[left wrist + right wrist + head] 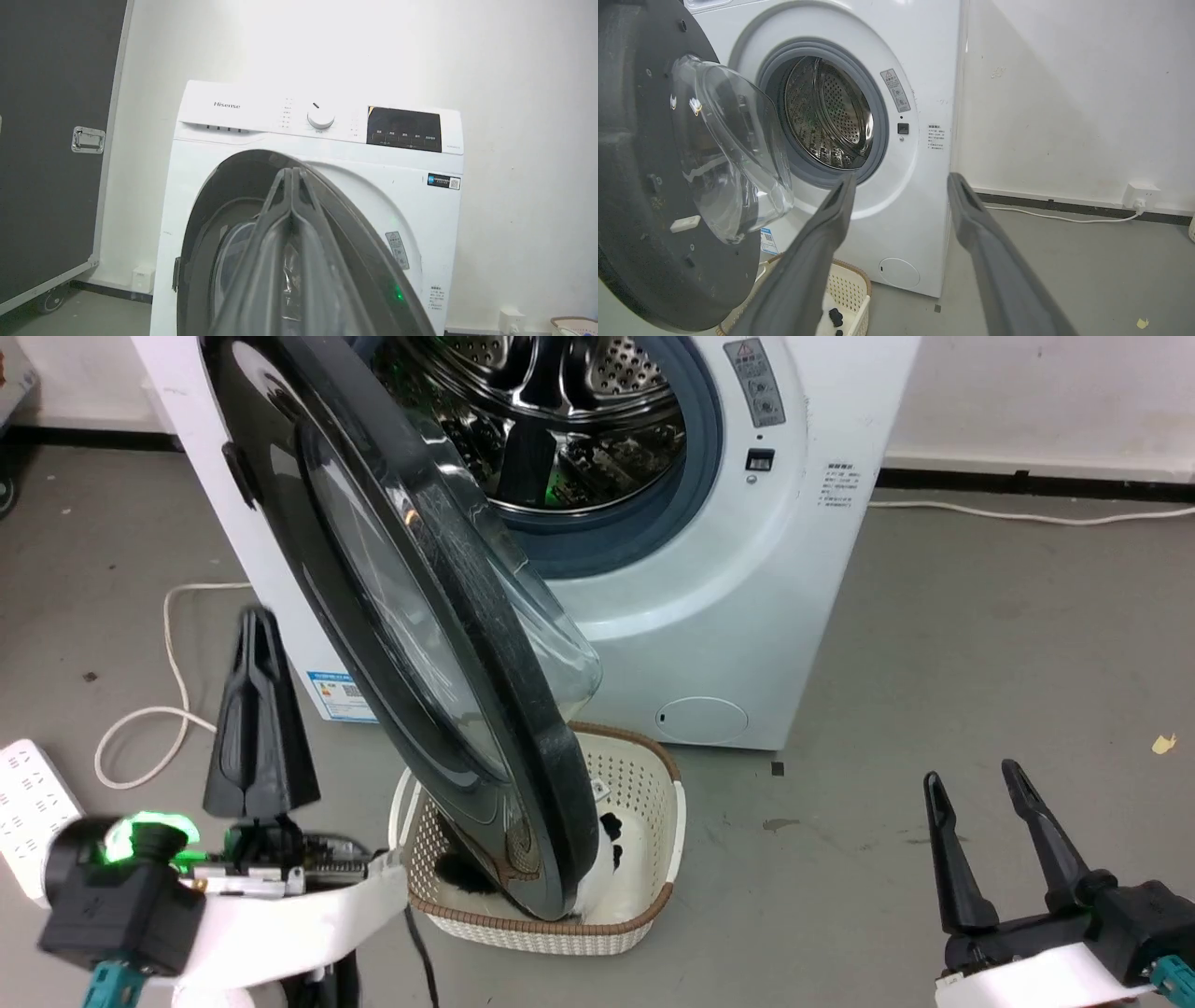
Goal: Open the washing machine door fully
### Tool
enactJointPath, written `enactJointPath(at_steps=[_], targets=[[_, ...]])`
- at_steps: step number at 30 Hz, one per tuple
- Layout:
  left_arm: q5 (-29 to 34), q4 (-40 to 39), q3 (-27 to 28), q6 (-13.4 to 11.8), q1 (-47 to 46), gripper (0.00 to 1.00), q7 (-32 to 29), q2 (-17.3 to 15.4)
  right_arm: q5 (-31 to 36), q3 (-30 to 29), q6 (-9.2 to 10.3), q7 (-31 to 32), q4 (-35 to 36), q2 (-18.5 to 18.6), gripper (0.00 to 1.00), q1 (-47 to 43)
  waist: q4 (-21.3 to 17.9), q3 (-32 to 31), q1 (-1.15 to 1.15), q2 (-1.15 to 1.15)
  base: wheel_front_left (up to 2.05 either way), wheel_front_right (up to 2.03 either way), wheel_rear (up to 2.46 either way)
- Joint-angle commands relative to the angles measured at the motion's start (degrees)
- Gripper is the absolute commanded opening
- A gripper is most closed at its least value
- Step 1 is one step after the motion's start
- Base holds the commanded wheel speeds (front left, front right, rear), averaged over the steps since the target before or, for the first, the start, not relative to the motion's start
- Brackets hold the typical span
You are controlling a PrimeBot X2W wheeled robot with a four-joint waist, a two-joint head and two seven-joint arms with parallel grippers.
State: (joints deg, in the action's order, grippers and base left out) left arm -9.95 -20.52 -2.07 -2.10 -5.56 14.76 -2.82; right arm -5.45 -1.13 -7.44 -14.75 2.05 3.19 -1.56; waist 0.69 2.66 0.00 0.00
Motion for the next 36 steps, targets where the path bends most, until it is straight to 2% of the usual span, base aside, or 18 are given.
enactJointPath(at_steps=[1, 7, 8, 10, 12, 16, 18, 20, 23, 29, 36], targets=[[0.3, -1.5, -0.8, -0.3, -1.2, 0.0, 0.2, -0.1, -0.1, 0.1, -0.05, -0.2, -0.2, -0.3, 1.0, -0.2, -0.1, -0.3, 0.0, 0.0, 0.0, 0.0, 0.0], [1.3, -4.7, -6.4, 0.3, -2.8, 0.0, -1.0, -0.1, -0.7, 0.2, -0.05, -0.2, -0.5, -0.3, 1.0, -0.3, -0.5, -0.7, 0.0, 0.0, 0.0, 0.0, 0.0], [2.2, -5.2, -10.9, 0.6, -3.0, 0.0, -3.1, -0.1, -1.1, 0.2, -0.05, -0.2, -0.6, -0.3, 1.0, -0.5, -0.7, -0.6, 0.0, 0.0, 0.0, 0.0, 0.0], [2.4, -4.4, -14.2, 0.7, -2.9, 0.0, -4.5, -0.1, -1.2, 0.3, -0.05, -0.2, -0.6, -0.3, 1.0, -0.5, -0.8, -0.3, 0.0, 0.0, 0.0, 0.0, 0.0], [2.5, -2.5, -17.2, 0.5, -2.5, 0.0, -5.9, -0.1, -1.3, 0.4, -0.05, -0.2, -0.7, -0.3, 1.0, -0.4, -1.0, -0.1, 0.0, 0.0, 0.0, 0.0, 0.0], [0.9, 2.5, -23.0, -1.6, -1.9, 0.0, -7.6, -0.1, -1.3, 0.2, -0.05, -0.2, -0.9, -0.3, 1.0, 0.1, -1.5, 0.5, 0.0, 0.0, 0.0, 0.0, 0.0], [0.4, 4.1, -24.2, -2.1, -1.8, 0.0, -7.9, -0.1, -1.3, 0.2, -0.05, -0.2, -0.9, -0.3, 1.0, 0.2, -1.6, 0.8, 0.0, 0.0, 0.0, 0.0, 0.0], [-0.7, 9.4, -26.8, -2.8, -2.0, 0.0, -8.9, -0.1, -1.4, 0.2, -0.05, -0.2, -1.1, -0.3, 1.0, 0.5, -2.0, 1.3, 0.0, 0.0, 0.0, 0.0, 0.0], [-1.2, 13.0, -27.4, -3.2, -2.1, 0.0, -9.5, -0.1, -1.3, 0.7, -0.05, -0.2, -1.3, -0.3, 1.0, 0.7, -2.6, 1.7, 0.0, 0.0, 0.0, 0.0, 0.0], [-4.0, 22.7, -24.7, -5.3, -3.2, 0.0, -8.4, -0.1, -1.6, 0.6, -0.05, -0.2, -1.4, -0.3, 1.0, 1.4, -3.9, 3.1, 0.0, 0.0, 0.0, 0.0, 0.0], [-5.6, 27.4, -21.9, -5.7, -4.1, 0.0, -6.1, -1.0, -1.8, 0.5, -0.05, -0.2, -1.9, -0.3, 1.0, 1.4, -3.3, 3.3, 0.0, 0.0, 0.0, 0.0, 0.0]])
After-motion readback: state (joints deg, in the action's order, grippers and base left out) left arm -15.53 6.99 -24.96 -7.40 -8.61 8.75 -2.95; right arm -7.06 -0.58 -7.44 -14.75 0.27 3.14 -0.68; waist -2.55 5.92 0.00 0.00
